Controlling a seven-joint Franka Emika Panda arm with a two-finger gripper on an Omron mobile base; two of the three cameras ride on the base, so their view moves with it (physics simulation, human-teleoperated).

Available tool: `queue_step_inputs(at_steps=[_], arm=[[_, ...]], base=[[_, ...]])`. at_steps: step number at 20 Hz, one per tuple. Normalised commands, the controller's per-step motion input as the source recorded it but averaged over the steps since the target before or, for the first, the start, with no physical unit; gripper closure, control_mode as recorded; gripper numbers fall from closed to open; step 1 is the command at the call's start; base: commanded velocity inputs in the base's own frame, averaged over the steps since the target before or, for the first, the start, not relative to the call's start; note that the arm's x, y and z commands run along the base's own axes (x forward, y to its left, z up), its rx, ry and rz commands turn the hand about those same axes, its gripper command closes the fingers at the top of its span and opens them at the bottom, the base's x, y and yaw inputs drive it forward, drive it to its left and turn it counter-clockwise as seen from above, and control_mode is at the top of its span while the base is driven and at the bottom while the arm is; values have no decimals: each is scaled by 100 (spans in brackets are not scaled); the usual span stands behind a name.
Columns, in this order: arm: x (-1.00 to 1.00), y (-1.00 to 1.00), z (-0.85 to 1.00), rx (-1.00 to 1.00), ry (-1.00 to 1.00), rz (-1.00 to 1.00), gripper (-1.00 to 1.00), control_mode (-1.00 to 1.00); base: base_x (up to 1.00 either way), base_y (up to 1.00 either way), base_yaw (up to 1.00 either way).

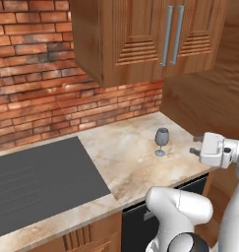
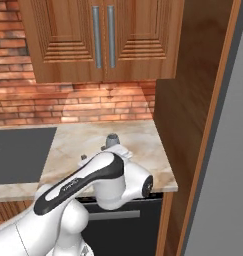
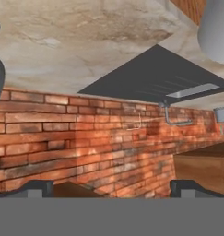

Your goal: Retrieve the wine glasses from the counter and place one next to each plate.

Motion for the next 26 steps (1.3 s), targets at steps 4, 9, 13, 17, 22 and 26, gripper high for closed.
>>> queue_step_inputs(at_steps=[4, 9, 13, 17, 22, 26], arm=[[29, -3, -17, 0, 0, 0, -100, -100], [22, -1, -19, 0, 2, 0, -100, -100], [18, 0, -20, 0, 3, 0, -100, -100], [14, -1, -17, 0, 4, 0, -100, -100], [16, 0, -18, 0, 3, 0, -100, -100], [11, 0, -19, 0, 3, 0, -100, -100]], base=[[0, 0, 0], [0, 0, 0], [0, 0, 0], [0, 0, 0], [0, 0, 0], [0, 0, 0]])
